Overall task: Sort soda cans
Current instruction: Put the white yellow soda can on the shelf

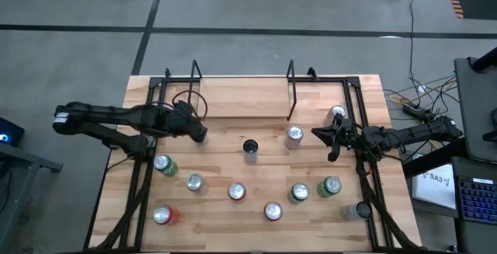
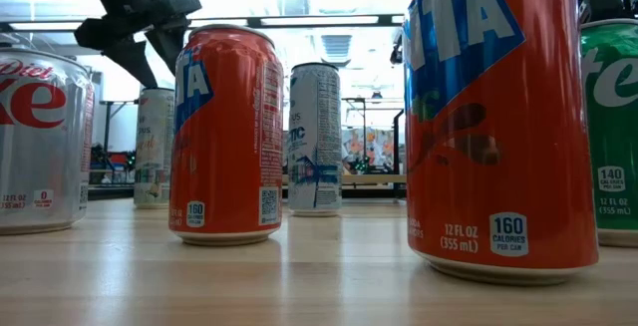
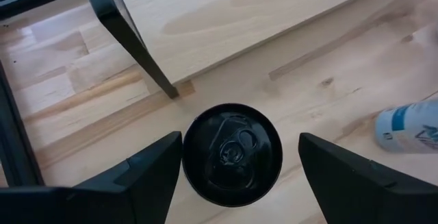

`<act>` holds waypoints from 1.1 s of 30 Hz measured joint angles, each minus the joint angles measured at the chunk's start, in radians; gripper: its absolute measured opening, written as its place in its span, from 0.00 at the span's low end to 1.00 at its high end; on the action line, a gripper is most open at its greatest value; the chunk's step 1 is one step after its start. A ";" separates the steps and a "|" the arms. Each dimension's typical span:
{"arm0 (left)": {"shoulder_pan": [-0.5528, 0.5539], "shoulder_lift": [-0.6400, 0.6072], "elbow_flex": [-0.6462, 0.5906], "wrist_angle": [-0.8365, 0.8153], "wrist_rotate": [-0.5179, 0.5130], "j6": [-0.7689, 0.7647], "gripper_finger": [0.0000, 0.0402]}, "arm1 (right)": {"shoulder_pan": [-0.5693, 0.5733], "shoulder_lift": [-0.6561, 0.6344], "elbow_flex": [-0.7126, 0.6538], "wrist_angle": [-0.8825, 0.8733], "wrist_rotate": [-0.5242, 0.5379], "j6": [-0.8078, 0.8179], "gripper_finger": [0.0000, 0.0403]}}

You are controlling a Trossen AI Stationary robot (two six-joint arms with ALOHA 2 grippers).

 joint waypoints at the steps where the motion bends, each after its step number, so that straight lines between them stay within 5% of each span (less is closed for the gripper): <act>1: 0.000 0.007 0.000 -0.002 0.000 0.000 0.69 | 0.000 0.000 0.000 -0.001 0.000 0.000 0.03; 33: -0.002 0.119 0.002 -0.023 0.034 -0.041 0.71 | 0.000 0.000 0.000 -0.014 0.000 0.000 0.03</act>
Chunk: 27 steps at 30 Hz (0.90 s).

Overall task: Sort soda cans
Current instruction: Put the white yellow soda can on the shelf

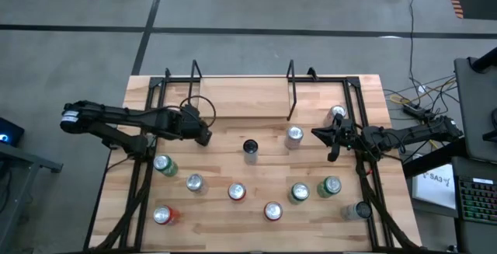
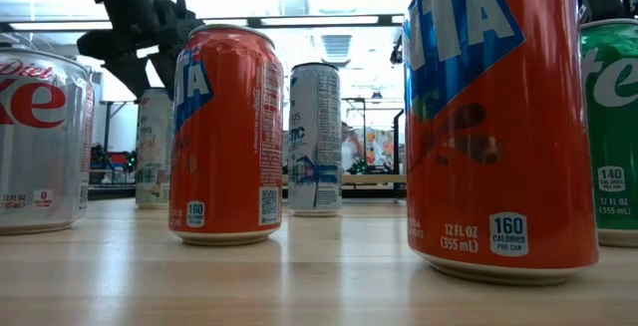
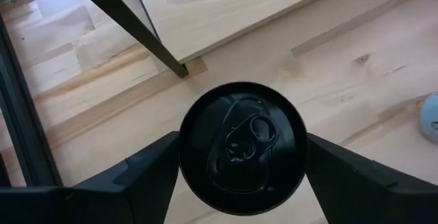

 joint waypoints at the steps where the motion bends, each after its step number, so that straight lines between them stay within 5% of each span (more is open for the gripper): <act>1: 0.000 0.005 0.000 0.000 0.005 -0.001 0.71 | 0.000 0.000 0.000 0.000 0.000 0.000 0.03; 18: 0.000 0.058 0.000 0.001 0.023 -0.007 0.77 | 0.000 0.000 0.000 0.000 0.000 0.000 0.03; 27: -0.002 0.057 -0.001 0.002 0.019 -0.008 0.63 | 0.000 0.000 0.000 -0.001 0.000 0.000 0.03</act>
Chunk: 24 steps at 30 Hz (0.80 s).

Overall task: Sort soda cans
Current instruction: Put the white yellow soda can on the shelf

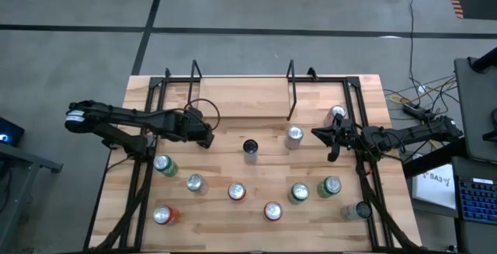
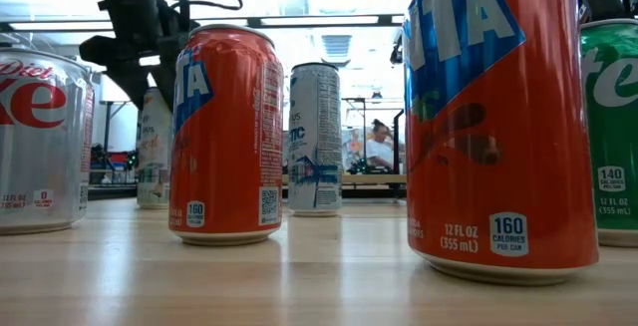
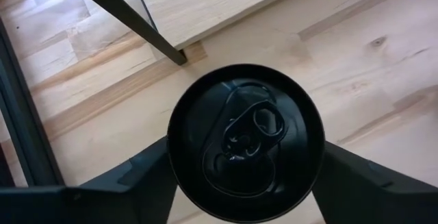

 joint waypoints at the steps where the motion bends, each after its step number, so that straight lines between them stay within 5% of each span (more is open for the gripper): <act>1: 0.000 0.000 0.000 0.001 -0.001 0.000 0.61 | 0.000 0.000 0.000 0.000 0.000 0.000 0.03; 11: -0.021 -0.004 0.030 -0.008 0.020 0.001 0.58 | 0.000 0.000 0.000 0.000 0.000 0.000 0.03; 24: -0.083 -0.002 0.314 -0.048 -0.005 0.041 0.58 | 0.000 0.000 0.000 -0.005 0.000 0.004 0.03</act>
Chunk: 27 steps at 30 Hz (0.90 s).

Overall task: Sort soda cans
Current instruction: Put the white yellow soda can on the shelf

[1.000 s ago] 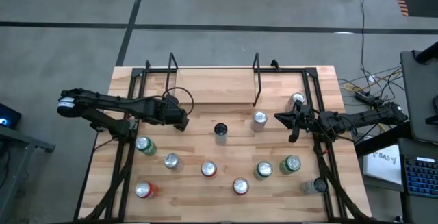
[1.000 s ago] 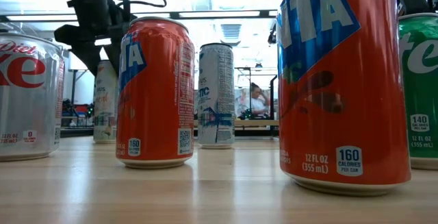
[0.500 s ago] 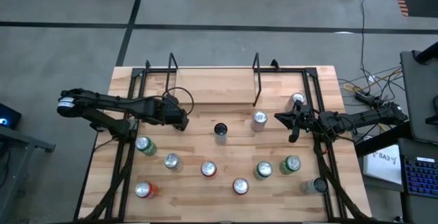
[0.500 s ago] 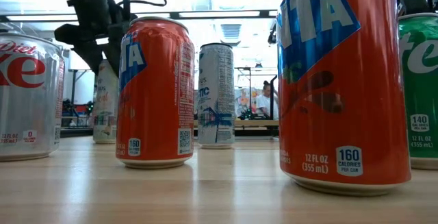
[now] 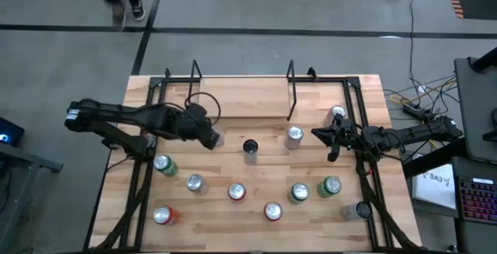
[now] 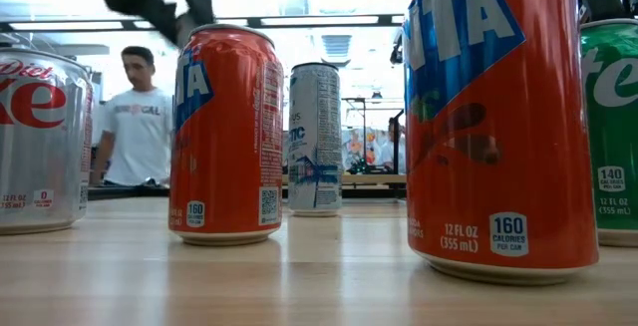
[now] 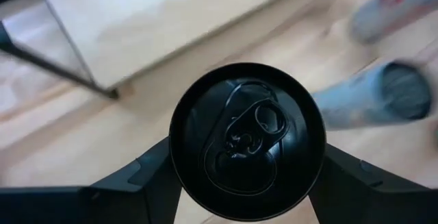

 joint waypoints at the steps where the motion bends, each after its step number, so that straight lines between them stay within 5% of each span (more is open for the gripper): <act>1: 0.002 0.003 0.024 0.003 -0.016 0.014 0.58 | 0.000 0.000 0.000 -0.001 0.000 0.006 0.03; 14: 0.142 0.114 0.258 -0.037 -0.046 0.266 0.58 | 0.000 0.000 0.000 -0.011 0.002 0.021 0.03; 27: 0.370 0.266 0.369 -0.075 0.051 0.510 0.58 | 0.000 0.000 0.000 -0.019 0.003 0.022 0.03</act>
